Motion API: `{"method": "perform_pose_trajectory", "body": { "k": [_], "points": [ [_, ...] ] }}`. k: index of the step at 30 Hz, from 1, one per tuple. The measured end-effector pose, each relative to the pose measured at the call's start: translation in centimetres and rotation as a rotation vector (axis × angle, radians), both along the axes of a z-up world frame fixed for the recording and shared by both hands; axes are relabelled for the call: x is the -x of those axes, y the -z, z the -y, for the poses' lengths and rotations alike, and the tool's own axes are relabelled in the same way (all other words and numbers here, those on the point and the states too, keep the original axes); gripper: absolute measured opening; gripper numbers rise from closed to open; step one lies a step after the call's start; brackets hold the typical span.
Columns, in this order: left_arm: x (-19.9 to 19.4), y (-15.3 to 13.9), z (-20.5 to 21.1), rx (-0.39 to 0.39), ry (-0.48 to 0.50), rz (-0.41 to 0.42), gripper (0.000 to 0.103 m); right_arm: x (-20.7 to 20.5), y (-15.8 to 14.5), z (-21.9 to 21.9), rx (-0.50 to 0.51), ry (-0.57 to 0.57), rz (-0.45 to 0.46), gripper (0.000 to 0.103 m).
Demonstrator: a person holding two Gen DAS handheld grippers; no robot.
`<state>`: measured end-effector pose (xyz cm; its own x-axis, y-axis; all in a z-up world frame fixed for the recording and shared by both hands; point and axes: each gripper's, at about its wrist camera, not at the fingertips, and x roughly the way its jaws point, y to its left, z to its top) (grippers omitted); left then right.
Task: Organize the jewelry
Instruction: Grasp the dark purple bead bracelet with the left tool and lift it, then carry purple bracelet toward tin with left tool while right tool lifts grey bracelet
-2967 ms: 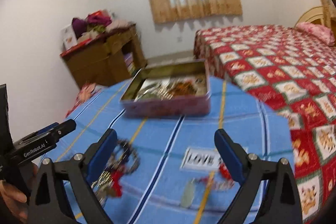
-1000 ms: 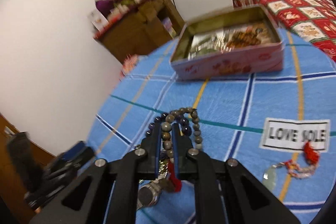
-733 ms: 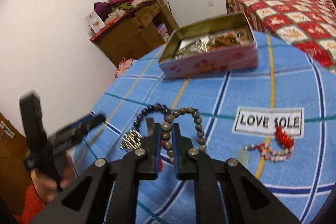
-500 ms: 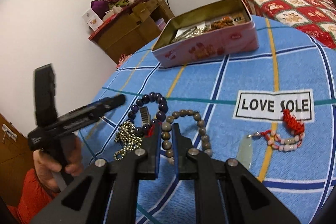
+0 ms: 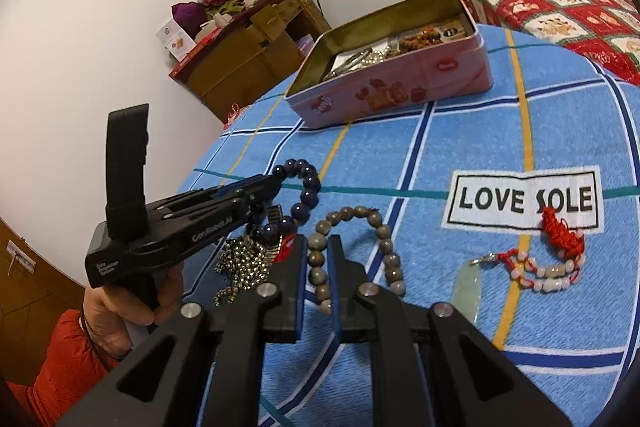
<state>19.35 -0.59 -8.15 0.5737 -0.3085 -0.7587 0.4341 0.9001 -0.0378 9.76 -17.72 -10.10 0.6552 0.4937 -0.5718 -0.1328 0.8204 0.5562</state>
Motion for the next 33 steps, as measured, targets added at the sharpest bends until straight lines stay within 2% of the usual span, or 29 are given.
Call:
{"method": "perform_pose_trajectory", "body": {
  "k": [5,11,15,23,27,33],
  "points": [
    [2.0,-3.3,-0.8,0.102,-0.019,0.111,0.013,0.1,0.0,0.2,-0.008,0.010,0.000,0.013],
    [4.6,-6.5,-1.4,0.168,-0.026,0.184,0.013,0.5,-0.1,0.4,-0.014,0.020,0.013,0.013],
    [6.3,-7.6,-1.1,0.191,-0.025,0.229,0.013,0.7,-0.3,0.4,-0.010,0.024,0.022,0.013],
    [8.0,-10.2,-1.8,0.286,-0.007,0.273,0.013,1.1,-0.7,0.6,-0.010,0.041,0.047,0.013],
    [8.3,-11.2,-1.6,0.293,0.000,0.308,0.013,1.2,-1.0,0.5,-0.005,0.046,0.059,0.013],
    [8.1,-11.7,-1.2,0.310,0.007,0.311,0.013,1.9,-2.0,0.5,0.023,0.066,0.098,0.013]
  ]
}}
